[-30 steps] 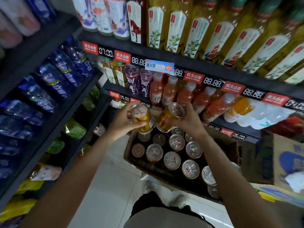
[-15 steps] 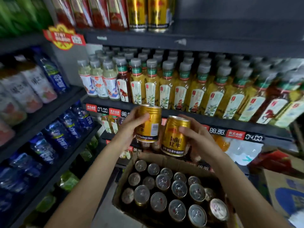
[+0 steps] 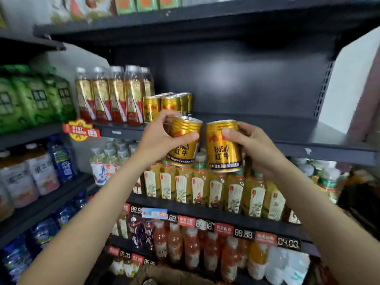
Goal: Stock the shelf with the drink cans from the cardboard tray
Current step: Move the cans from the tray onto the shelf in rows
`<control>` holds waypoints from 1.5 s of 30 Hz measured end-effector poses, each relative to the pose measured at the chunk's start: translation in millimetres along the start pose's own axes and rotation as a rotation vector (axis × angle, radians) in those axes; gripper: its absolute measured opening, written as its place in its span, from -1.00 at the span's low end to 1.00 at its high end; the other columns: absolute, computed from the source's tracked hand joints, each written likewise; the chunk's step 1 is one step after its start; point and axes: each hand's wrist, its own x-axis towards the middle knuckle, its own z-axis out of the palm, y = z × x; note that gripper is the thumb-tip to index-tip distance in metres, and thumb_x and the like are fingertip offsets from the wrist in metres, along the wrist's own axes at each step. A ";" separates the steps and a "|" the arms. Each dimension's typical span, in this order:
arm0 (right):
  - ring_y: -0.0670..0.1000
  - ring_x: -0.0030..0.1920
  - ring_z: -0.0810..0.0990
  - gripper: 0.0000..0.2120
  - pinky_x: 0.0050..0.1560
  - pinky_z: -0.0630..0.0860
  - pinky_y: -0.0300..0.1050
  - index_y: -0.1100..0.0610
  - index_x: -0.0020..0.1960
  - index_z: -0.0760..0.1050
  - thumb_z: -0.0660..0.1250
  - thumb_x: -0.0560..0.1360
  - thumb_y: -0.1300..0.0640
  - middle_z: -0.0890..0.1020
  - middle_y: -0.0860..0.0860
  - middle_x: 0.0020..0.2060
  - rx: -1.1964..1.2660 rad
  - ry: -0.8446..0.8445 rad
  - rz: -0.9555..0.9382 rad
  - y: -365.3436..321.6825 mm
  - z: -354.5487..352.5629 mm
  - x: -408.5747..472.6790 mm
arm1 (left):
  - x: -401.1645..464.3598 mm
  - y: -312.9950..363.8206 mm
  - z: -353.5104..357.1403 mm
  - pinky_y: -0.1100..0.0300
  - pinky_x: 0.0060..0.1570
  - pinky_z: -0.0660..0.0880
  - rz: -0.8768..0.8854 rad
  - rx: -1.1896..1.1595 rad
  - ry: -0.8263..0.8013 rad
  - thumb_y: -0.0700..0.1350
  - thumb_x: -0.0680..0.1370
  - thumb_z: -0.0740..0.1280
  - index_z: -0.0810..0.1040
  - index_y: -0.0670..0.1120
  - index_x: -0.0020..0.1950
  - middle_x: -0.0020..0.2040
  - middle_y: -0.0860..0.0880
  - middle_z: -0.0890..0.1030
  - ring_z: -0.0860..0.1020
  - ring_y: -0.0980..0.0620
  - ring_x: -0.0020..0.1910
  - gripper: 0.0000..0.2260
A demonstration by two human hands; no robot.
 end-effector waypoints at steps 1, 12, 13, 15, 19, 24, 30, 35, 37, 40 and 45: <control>-0.01 0.00 0.66 -0.49 0.01 0.57 -0.09 0.06 0.13 0.54 0.52 0.25 -0.11 0.68 -0.03 -0.04 -0.025 0.020 -0.031 -8.5 -4.8 12.9 | 15.2 5.6 -1.1 0.27 0.03 0.45 0.029 0.020 0.019 0.12 0.25 0.55 0.43 0.09 0.12 0.06 0.12 0.53 0.50 0.15 0.07 -0.47; 0.07 0.16 0.55 -0.42 0.05 0.54 -0.09 0.19 0.32 0.35 0.48 0.37 0.15 0.56 0.14 0.18 -0.324 0.188 -0.049 -7.8 -62.8 161.7 | 159.8 -33.3 79.8 0.16 0.06 0.46 -0.017 0.140 0.174 0.15 0.30 0.52 0.38 -0.05 0.18 0.10 0.00 0.55 0.53 0.00 0.10 -0.42; 0.09 0.17 0.54 -0.42 0.12 0.53 -0.03 0.21 0.32 0.35 0.48 0.38 0.17 0.55 0.14 0.17 -0.352 0.201 -0.026 -2.3 -66.1 171.7 | 169.1 -40.2 88.0 0.18 0.05 0.42 -0.023 0.167 0.157 0.14 0.31 0.51 0.37 -0.06 0.19 0.13 -0.02 0.55 0.52 -0.02 0.12 -0.41; 0.07 0.12 0.54 -0.54 0.16 0.50 -0.06 0.20 0.24 0.39 0.45 0.40 0.20 0.55 0.09 0.07 -0.434 0.191 0.000 5.5 -71.3 188.0 | 186.6 -52.0 102.7 0.19 0.03 0.37 -0.014 0.210 0.122 0.11 0.34 0.50 0.33 -0.09 0.24 0.19 -0.06 0.51 0.50 -0.06 0.18 -0.39; 0.00 -0.01 0.51 -0.75 0.09 0.48 -0.10 0.04 -0.16 0.38 0.45 0.40 0.23 0.53 -0.02 -0.18 -0.593 0.138 0.011 17.4 -84.5 215.8 | 217.0 -67.0 122.3 0.03 0.21 0.39 0.090 0.264 0.037 0.08 0.44 0.42 0.19 -0.15 0.39 0.35 -0.15 0.36 0.43 -0.16 0.27 -0.33; -0.02 0.01 0.51 -0.64 0.05 0.45 -0.17 0.18 0.15 0.41 0.44 0.41 0.22 0.53 0.01 -0.08 -0.703 0.064 0.034 31.6 -103.3 248.0 | 247.1 -80.3 134.4 -0.02 0.23 0.37 0.134 0.435 -0.089 0.10 0.52 0.31 0.12 -0.17 0.44 0.40 -0.19 0.30 0.38 -0.20 0.33 -0.36; 0.05 0.14 0.52 -0.56 0.15 0.44 -0.16 0.24 0.31 0.38 0.38 0.47 0.21 0.55 0.13 0.14 -0.728 0.060 0.061 52.1 -111.7 274.0 | 262.6 -94.5 140.2 0.00 0.13 0.45 0.183 0.538 -0.134 0.14 0.54 0.23 0.10 -0.16 0.46 0.39 -0.22 0.33 0.42 -0.18 0.30 -0.37; 0.16 0.39 0.32 -0.33 0.36 0.32 -0.01 0.15 0.48 0.13 0.36 0.49 0.06 0.31 0.18 0.39 -0.976 0.010 -0.048 64.5 -118.2 270.3 | 253.6 -96.3 136.6 -0.03 0.37 0.21 0.508 1.028 -0.051 0.23 0.41 0.34 0.10 -0.12 0.48 0.43 -0.17 0.21 0.19 -0.15 0.41 -0.20; 0.17 0.40 0.24 -0.21 0.39 0.28 0.08 0.05 0.51 0.08 0.40 0.42 -0.08 0.22 0.14 0.43 -1.292 0.001 -0.177 65.6 -123.7 262.3 | 251.3 -94.5 136.4 0.01 0.33 0.22 0.607 1.145 -0.045 0.21 0.39 0.34 0.13 -0.15 0.46 0.37 -0.15 0.29 0.25 -0.13 0.34 -0.21; 0.18 0.28 0.40 -0.27 0.29 0.39 0.05 -0.02 0.48 0.12 0.40 0.43 -0.05 0.33 0.11 0.34 -1.485 -0.013 -0.306 68.6 -119.1 259.1 | 253.3 -91.9 141.8 0.05 0.27 0.28 0.621 1.242 -0.050 0.10 0.44 0.35 0.12 -0.19 0.45 0.32 -0.16 0.33 0.31 -0.13 0.30 -0.28; 0.16 0.24 0.46 -0.33 0.24 0.40 0.00 0.01 0.46 0.15 0.40 0.45 0.06 0.38 0.11 0.30 -1.405 -0.001 -0.301 70.6 -105.4 271.9 | 262.0 -95.7 144.4 0.07 0.26 0.31 0.523 1.323 -0.069 0.01 0.48 0.36 0.11 -0.22 0.44 0.32 -0.17 0.35 0.35 -0.12 0.30 -0.33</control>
